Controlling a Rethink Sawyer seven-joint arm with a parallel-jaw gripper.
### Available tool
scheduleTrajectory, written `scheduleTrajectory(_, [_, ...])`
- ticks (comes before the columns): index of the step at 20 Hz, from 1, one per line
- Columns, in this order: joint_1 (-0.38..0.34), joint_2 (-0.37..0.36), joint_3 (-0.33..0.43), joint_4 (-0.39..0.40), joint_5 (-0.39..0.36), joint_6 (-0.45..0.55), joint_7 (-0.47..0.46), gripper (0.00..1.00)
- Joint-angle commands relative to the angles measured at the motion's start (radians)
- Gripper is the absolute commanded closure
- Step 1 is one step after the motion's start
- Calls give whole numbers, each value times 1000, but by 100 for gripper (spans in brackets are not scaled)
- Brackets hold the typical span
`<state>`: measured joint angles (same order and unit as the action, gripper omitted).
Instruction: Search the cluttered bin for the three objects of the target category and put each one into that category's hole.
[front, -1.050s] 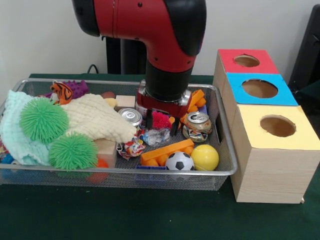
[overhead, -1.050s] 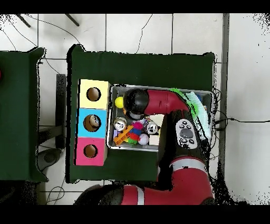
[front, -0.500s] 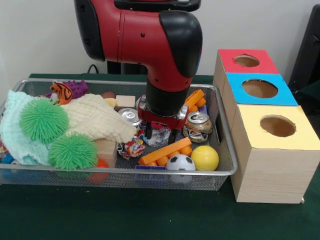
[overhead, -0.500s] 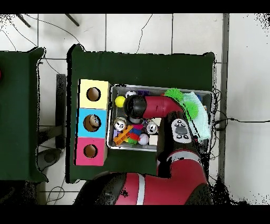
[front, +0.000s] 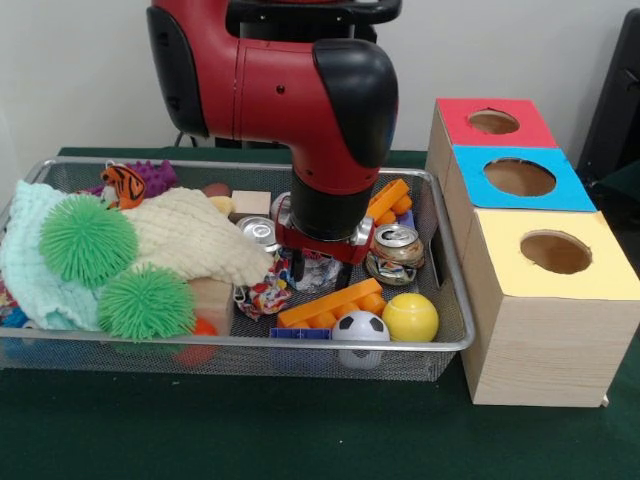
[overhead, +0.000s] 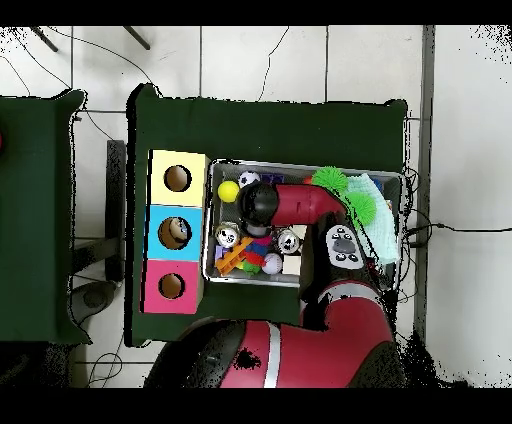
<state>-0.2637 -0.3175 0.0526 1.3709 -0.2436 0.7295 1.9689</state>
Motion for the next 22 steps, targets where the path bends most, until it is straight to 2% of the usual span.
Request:
scheduleTrajectory(1, [-35,32,106,38,-1,25,-62,0])
scheduleTrajectory(22, [-105,42,189,85,61,123,-58,0])
